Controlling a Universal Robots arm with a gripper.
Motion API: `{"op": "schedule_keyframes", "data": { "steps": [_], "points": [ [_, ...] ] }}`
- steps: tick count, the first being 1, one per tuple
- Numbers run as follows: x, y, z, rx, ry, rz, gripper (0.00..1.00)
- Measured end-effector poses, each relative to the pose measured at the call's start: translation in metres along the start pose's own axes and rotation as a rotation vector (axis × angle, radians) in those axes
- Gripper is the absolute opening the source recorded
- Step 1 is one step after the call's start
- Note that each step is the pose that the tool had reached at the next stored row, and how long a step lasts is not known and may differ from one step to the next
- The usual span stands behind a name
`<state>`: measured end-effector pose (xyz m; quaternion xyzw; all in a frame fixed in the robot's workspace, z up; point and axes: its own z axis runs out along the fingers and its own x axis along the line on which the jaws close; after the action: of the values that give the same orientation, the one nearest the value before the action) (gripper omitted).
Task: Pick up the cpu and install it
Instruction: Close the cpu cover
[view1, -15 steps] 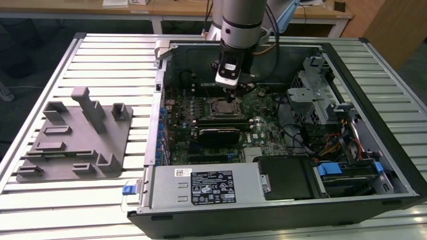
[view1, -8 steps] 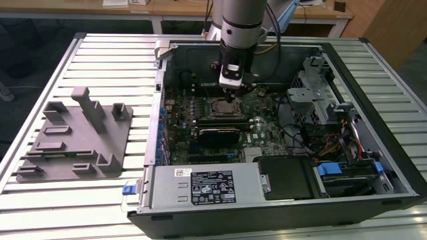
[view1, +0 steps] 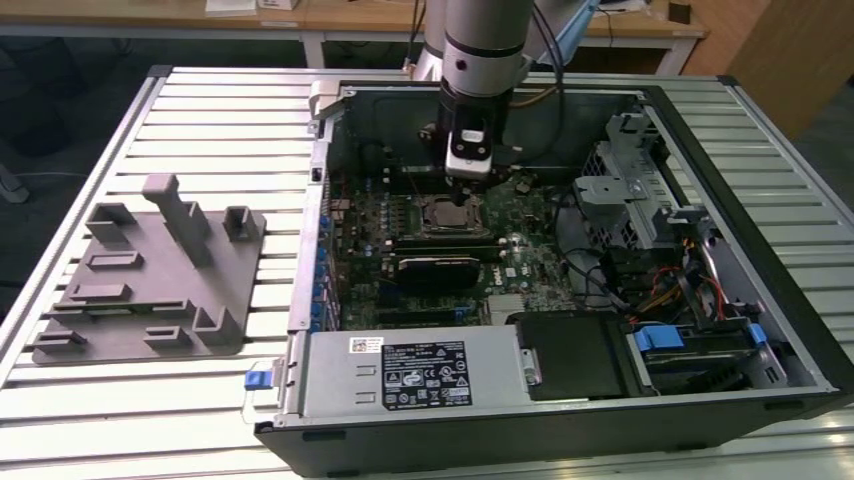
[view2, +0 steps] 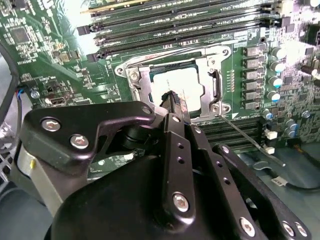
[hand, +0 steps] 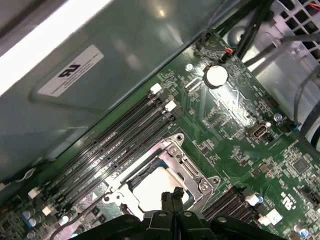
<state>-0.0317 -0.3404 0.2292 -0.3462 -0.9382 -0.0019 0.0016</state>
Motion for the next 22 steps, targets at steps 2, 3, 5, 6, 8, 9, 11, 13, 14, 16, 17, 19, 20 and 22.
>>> {"op": "schedule_keyframes", "data": {
  "steps": [2,3,5,6,8,9,11,13,14,16,17,19,20,22],
  "points": [
    [0.0000,0.0000,0.0000,0.0001,0.0000,-0.019,0.11],
    [0.0000,0.0000,0.0000,0.0002,0.0000,-0.028,0.11],
    [0.0000,0.0000,0.0000,0.0002,0.0001,-0.046,0.11],
    [0.0000,0.0000,0.0000,0.0003,0.0001,-0.055,0.11],
    [0.0000,0.0000,0.0000,0.0004,0.0002,-0.074,0.11],
    [0.0000,0.0000,0.0000,0.0004,0.0002,-0.083,0.11],
    [0.0000,0.0000,0.0000,0.0005,0.0002,-0.099,0.11],
    [0.0000,0.0000,0.0000,0.0005,0.0003,-0.115,0.11],
    [0.0000,0.0000,0.0000,0.0006,0.0003,-0.123,0.11],
    [0.0000,0.0000,0.0000,0.0006,0.0003,-0.138,0.11],
    [0.0000,0.0000,0.0000,0.0006,0.0003,-0.145,0.11],
    [0.0000,0.0000,0.0000,0.0007,0.0004,-0.160,0.11],
    [0.0000,0.0000,0.0000,0.0007,0.0004,-0.167,0.11],
    [0.0000,0.0000,0.0000,0.0008,0.0004,-0.182,0.11]
  ]
}}
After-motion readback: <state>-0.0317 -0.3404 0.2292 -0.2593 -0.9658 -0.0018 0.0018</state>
